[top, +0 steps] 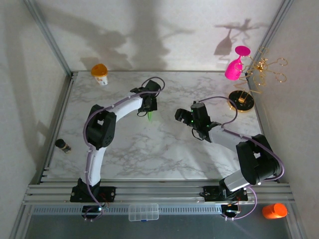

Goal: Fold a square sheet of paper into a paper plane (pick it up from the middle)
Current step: Move the paper plane to the center of the table.

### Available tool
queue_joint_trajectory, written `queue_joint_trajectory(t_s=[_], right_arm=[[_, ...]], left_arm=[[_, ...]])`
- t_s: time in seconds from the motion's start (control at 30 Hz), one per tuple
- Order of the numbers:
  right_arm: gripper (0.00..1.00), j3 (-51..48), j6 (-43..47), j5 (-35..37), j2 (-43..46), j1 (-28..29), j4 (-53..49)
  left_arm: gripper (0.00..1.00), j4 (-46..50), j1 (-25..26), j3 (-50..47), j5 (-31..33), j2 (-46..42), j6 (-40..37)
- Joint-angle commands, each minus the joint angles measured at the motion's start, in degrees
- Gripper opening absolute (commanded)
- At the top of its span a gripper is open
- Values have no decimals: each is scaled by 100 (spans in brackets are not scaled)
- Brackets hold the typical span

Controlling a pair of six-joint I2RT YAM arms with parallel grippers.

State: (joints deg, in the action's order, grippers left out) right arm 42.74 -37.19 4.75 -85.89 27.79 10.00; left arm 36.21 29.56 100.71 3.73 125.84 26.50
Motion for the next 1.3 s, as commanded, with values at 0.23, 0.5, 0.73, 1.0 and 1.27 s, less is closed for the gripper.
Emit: queue_joint_trajectory(t_s=[0.23, 0.5, 0.73, 1.0, 1.27], right_arm=[[90, 188, 90, -117, -119, 16, 12], [88, 204, 7, -203, -187, 8, 46], [88, 269, 9, -236, -231, 7, 29], [88, 279, 1, -237, -236, 7, 19], [88, 270, -19, -242, -259, 9, 20]], left_arm=[[17, 613, -12, 628, 98, 555, -5], [18, 547, -21, 648, -30, 654, 13], [24, 489, -12, 560, -83, 731, 83], [33, 348, -3, 459, -26, 790, 171], [37, 258, -2, 415, 17, 928, 129]])
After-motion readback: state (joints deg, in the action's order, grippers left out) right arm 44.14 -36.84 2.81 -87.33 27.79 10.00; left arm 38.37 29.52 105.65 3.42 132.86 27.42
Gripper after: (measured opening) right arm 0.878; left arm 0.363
